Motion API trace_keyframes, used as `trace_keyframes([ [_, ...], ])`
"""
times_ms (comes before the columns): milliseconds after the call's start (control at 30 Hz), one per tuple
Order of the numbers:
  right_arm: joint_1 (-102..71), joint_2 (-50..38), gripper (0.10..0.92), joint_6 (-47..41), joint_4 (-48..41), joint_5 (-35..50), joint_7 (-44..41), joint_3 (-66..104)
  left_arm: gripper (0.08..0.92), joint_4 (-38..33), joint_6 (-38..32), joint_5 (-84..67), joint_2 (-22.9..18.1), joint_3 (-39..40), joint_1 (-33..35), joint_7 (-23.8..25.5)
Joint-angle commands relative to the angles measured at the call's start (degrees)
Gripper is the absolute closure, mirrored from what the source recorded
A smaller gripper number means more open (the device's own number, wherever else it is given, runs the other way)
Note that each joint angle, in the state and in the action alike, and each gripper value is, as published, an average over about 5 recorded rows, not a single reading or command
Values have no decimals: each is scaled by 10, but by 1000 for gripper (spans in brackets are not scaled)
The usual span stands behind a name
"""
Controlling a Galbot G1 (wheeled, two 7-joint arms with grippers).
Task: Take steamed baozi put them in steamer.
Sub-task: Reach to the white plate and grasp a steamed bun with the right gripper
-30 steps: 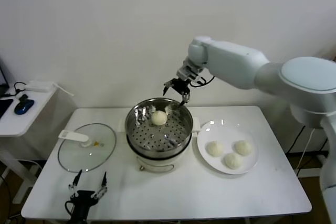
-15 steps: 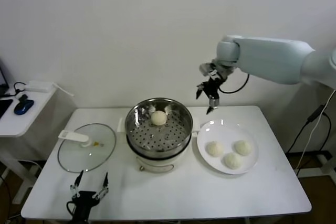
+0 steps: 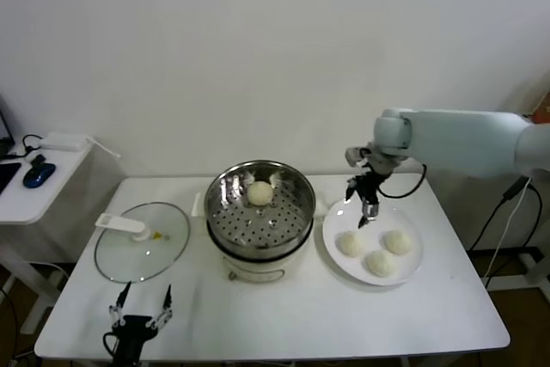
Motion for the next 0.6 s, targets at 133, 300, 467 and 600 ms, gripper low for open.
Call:
trace_keyframes([
  [133,-83,-25,203,-27,9,-59,40,33,177,-1,0,2,-4,0,1,0],
  [300,-111,-25,203,-29,-6,-76,48,56,177,-3,1,2,-6,-2,2,0],
  [467,-143,-25,203,-30,-24,-93,58,90,177,-1,0,3,-6,-4,2,0],
  [600,-159,-23,203,-30,-38,-101,64,113,177,0,0,3,-5,-5,2,0],
])
